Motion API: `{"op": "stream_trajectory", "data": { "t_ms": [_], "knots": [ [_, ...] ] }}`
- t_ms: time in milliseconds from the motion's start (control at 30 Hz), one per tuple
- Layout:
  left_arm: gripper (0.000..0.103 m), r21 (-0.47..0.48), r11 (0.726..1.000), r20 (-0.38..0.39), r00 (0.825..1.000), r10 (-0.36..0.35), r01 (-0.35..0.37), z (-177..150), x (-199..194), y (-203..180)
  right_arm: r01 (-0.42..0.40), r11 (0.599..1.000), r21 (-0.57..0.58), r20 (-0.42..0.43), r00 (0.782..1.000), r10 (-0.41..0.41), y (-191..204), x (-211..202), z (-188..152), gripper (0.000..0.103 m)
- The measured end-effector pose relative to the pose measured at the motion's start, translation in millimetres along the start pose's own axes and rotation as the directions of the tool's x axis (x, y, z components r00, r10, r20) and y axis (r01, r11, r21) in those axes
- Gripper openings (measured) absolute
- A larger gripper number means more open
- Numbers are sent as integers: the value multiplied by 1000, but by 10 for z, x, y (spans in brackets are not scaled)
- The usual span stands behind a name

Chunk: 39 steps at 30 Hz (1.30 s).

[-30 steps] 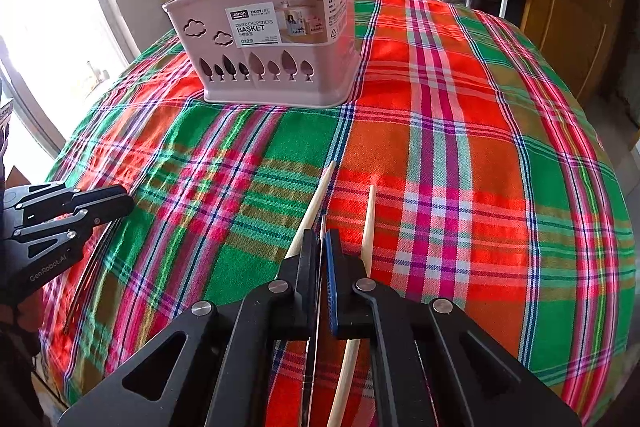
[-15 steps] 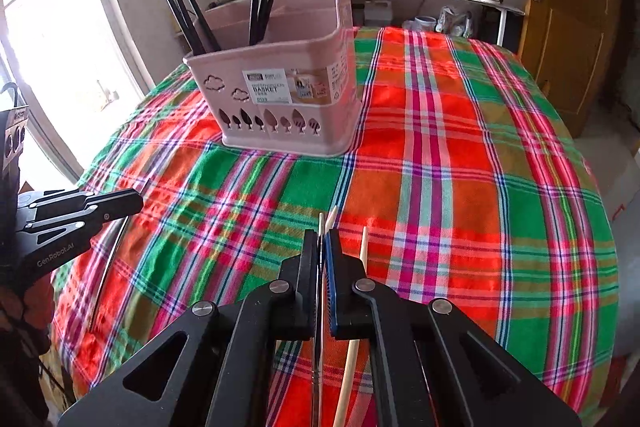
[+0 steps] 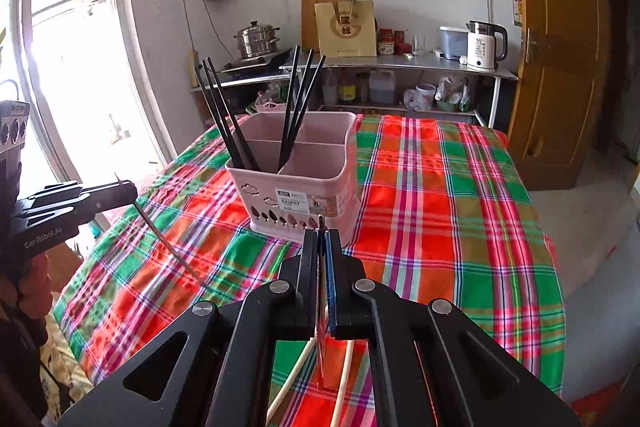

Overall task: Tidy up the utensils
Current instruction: 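Lift both chopsticks upright and carry them over the pink basket, then drop the chopsticks into the basket compartments and open both grippers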

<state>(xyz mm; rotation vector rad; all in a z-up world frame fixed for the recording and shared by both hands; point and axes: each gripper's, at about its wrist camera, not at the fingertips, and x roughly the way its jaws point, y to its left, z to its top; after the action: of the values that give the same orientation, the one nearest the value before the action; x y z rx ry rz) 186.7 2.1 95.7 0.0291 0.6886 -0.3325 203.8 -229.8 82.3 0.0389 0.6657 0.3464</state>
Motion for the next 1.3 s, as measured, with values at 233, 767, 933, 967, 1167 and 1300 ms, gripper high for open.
{"op": "stream_trajectory", "data": {
  "t_ms": [233,767,933,967,1167,1300],
  "knots": [
    [4,-2,1000,3,1000,-7,7,64,-16,-15,-11,1000,-4,35,999,11,26,-103,67,3],
    [4,-27,998,-1,999,-49,49,263,-4,65,-52,998,-45,64,996,55,177,-104,275,3],
    [4,-34,998,39,998,-52,53,558,-81,105,-73,996,-55,91,993,78,253,-65,467,3],
    [4,-37,998,47,998,-52,54,629,-92,115,-77,995,-57,97,992,82,271,-56,517,3],
    [4,-53,997,98,994,-46,51,1020,-147,189,-101,993,-61,142,984,109,362,9,829,3],
    [4,-61,998,117,993,-28,35,1252,-99,257,-117,992,-54,176,976,125,384,67,1011,3]
  ]
}}
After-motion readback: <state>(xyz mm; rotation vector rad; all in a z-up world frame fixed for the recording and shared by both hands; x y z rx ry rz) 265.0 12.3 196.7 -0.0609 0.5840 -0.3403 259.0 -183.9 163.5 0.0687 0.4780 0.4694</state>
